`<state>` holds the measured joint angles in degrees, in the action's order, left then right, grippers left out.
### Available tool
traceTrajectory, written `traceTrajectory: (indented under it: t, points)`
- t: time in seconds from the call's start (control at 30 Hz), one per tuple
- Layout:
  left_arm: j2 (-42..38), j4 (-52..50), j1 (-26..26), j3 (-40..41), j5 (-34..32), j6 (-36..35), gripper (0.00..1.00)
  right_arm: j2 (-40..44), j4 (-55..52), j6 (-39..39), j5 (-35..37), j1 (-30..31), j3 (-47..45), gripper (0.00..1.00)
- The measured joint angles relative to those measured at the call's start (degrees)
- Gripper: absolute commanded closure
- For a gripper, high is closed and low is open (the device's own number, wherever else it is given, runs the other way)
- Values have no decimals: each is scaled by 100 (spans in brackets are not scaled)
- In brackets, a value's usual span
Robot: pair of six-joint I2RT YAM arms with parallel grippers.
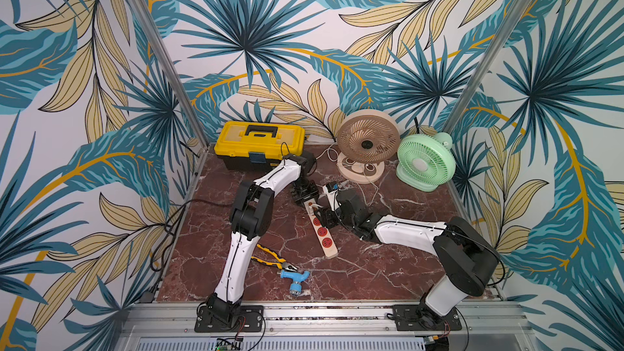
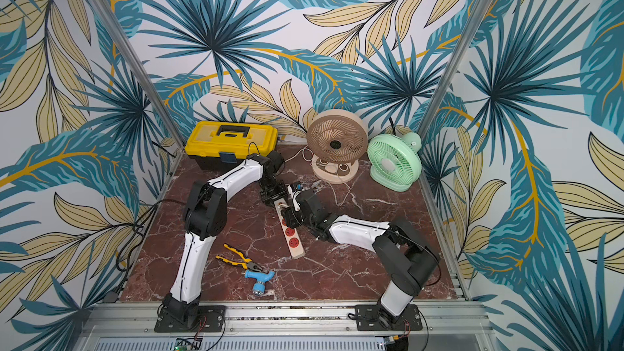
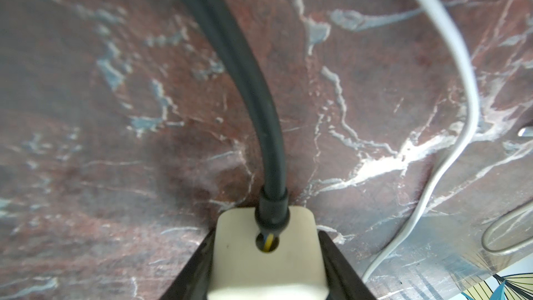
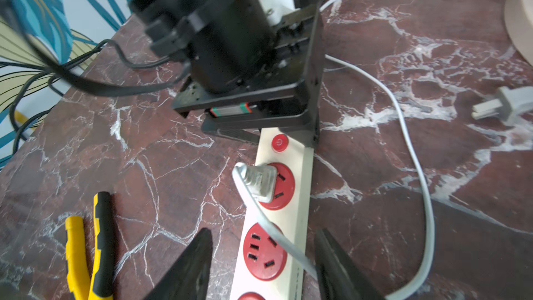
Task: Unplug the desk fan from the power strip
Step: Remove the plug from the socket.
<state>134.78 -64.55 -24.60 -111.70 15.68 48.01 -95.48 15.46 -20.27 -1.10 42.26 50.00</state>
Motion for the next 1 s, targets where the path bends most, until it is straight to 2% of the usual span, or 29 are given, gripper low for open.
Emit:
traceTrajectory:
  t: [0.2, 0.63, 1.0]
  points:
    - [59, -33, 9, -24, 28, -15, 100, 17, 743, 304, -155, 26, -417, 40]
    - [87, -92, 11, -74, 31, -2, 100, 170, 1742, 658, -813, 98, -688, 40]
    - [87, -302, 46, -74, -83, 129, 100, -584, 1266, 656, -640, 146, 46, 48]
